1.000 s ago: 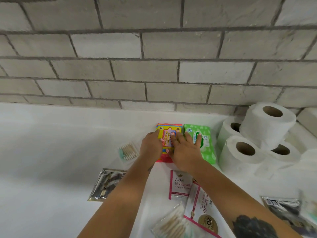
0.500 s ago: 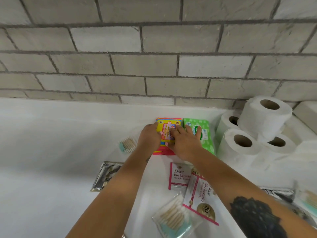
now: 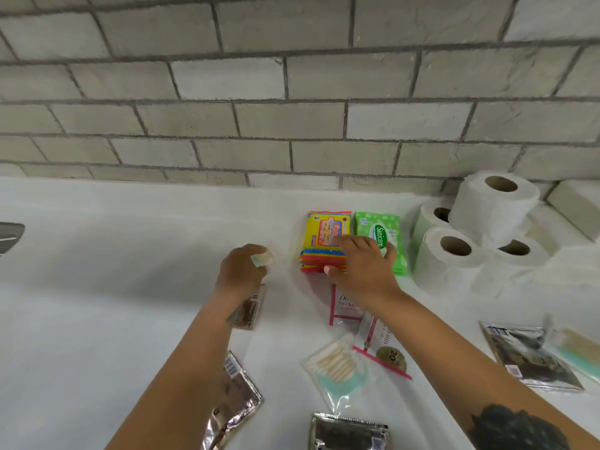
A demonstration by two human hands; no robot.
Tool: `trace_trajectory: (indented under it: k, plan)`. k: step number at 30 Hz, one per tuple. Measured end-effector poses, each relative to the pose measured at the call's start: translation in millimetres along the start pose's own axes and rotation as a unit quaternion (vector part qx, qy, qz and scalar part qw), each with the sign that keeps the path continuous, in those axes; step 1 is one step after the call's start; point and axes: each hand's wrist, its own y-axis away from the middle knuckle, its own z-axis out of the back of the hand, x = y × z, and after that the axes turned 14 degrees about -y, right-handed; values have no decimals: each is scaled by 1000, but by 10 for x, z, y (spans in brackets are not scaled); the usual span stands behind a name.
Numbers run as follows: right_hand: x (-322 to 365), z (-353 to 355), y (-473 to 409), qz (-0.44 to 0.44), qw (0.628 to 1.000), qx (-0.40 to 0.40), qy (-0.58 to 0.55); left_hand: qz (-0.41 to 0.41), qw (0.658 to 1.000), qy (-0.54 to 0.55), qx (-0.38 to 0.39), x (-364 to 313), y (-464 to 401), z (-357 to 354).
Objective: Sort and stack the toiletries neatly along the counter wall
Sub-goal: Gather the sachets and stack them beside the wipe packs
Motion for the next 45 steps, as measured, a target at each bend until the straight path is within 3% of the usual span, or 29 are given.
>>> trace_trajectory:
  k: [6, 11, 18, 20, 22, 25, 29, 33, 35, 37, 39, 45]
  plan:
    - [150, -176, 110, -1, 1000, 29, 2, 125, 971, -179, 93, 517, 128, -109]
    - [282, -314, 95, 6, 1000, 28, -2, 168, 968, -136, 127, 710, 64, -172]
    - [369, -480, 37, 14, 999, 35, -9, 150, 978, 2, 145, 733, 71, -93]
    - [379, -509, 20, 15, 999, 34, -21, 129, 977, 99, 142, 747, 94, -77]
    - [376, -533, 1, 7, 998, 31, -57, 112, 961, 220, 126, 695, 148, -4]
    - [377, -548, -24, -23, 982, 40, -182, 70, 939, 316, 119, 550, 191, 107]
    - [447, -513, -47, -137, 930, 61, -335, -43, 923, 362, 124, 387, 215, 201]
    - [461, -468, 4, -315, 765, 183, -532, -160, 945, 263, 112, 327, 213, 135]
    - [421, -488, 24, -331, 723, 221, -564, -178, 961, 185, 100, 307, 219, 103]
    - [371, -528, 4, -336, 704, 197, -594, -167, 969, 159, 85, 301, 213, 67]
    - [333, -550, -10, -333, 708, 167, -600, -154, 973, 157, 75, 310, 197, 30]
    - [217, -649, 28, -291, 806, 137, -496, -112, 987, 94, 68, 363, 194, 10]
